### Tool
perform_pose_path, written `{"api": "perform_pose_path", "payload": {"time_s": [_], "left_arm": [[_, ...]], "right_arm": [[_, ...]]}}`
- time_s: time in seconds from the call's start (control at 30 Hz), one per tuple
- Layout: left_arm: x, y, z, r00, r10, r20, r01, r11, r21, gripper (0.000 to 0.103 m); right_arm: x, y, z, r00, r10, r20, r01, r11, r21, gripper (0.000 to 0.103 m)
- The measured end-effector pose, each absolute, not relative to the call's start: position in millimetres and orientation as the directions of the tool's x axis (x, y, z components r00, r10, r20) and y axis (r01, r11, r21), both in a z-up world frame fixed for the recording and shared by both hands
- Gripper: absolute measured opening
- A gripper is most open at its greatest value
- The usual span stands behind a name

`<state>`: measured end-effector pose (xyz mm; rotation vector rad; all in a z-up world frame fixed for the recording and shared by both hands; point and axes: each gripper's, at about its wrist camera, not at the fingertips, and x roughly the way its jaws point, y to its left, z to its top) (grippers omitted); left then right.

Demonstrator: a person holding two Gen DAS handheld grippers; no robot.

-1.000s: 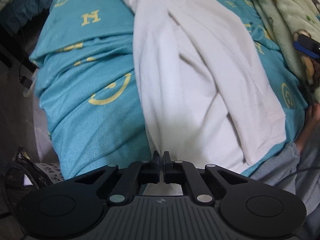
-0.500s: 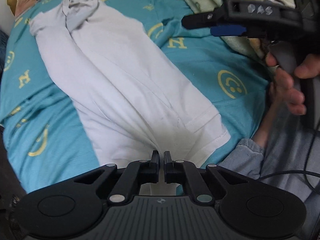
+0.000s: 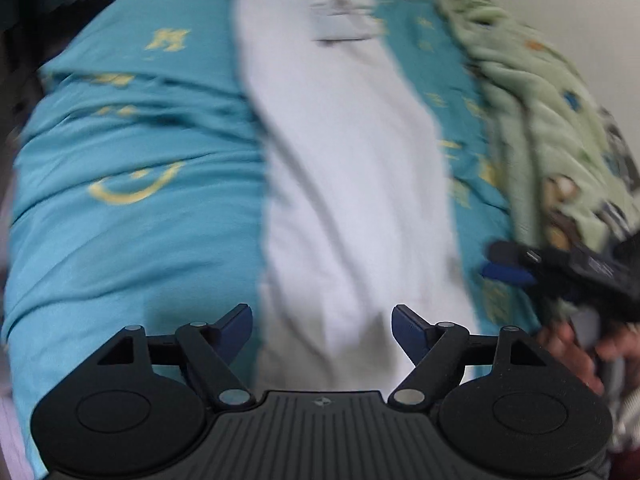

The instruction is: Fold clothes

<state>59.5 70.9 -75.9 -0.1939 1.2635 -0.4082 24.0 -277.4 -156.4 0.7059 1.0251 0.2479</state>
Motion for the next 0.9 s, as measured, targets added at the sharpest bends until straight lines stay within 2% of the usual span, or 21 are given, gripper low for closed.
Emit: {"api": "perform_pose_path", "payload": {"time_s": [0.1, 0.23, 0.37, 0.53, 0.63, 0.67, 0.7, 0.73, 0.77, 0.8, 0.87, 0.9], "left_arm": [[69, 75, -86, 0.210, -0.390, -0.896, 0.144, 0.919, -0.367, 0.079], [72, 69, -92, 0.171, -0.378, -0.910, 0.161, 0.922, -0.352, 0.080], [70, 69, -94, 0.121, -0.422, -0.899, 0.162, 0.902, -0.401, 0.081], [65, 61, -95, 0.019, -0.474, -0.880, 0.202, 0.864, -0.461, 0.080], [63, 55, -95, -0.019, -0.467, -0.884, 0.230, 0.858, -0.458, 0.078], [62, 54, -95, -0.033, -0.465, -0.885, 0.239, 0.856, -0.459, 0.073], [62, 53, -94, -0.038, -0.458, -0.888, 0.247, 0.857, -0.452, 0.065], [62, 52, -93, -0.034, -0.447, -0.894, 0.254, 0.861, -0.441, 0.059], [62, 52, -91, -0.030, -0.445, -0.895, 0.258, 0.862, -0.437, 0.045], [62, 54, -90, -0.027, -0.453, -0.891, 0.254, 0.859, -0.444, 0.031], [63, 58, -87, -0.012, -0.474, -0.880, 0.240, 0.853, -0.463, 0.012], [64, 60, -84, -0.003, -0.487, -0.873, 0.237, 0.848, -0.474, 0.011]], "right_arm": [[23, -276, -164, 0.477, 0.511, -0.715, 0.156, 0.751, 0.642, 0.086], [21, -273, -171, 0.446, 0.526, -0.724, 0.171, 0.744, 0.646, 0.087], [19, -267, -173, 0.414, 0.568, -0.711, 0.151, 0.728, 0.669, 0.088], [10, -255, -173, 0.359, 0.607, -0.709, 0.137, 0.717, 0.684, 0.082], [3, -247, -170, 0.338, 0.596, -0.728, 0.124, 0.739, 0.662, 0.069], [3, -245, -168, 0.339, 0.577, -0.743, 0.118, 0.758, 0.642, 0.062], [2, -243, -166, 0.340, 0.557, -0.758, 0.111, 0.776, 0.621, 0.049], [1, -242, -165, 0.344, 0.536, -0.771, 0.112, 0.792, 0.600, 0.044], [0, -242, -163, 0.351, 0.511, -0.784, 0.115, 0.808, 0.578, 0.029], [0, -243, -160, 0.363, 0.493, -0.790, 0.114, 0.818, 0.563, 0.018], [-2, -247, -154, 0.392, 0.493, -0.777, 0.111, 0.813, 0.572, 0.012], [-3, -249, -151, 0.405, 0.496, -0.768, 0.115, 0.806, 0.581, 0.010]]}}
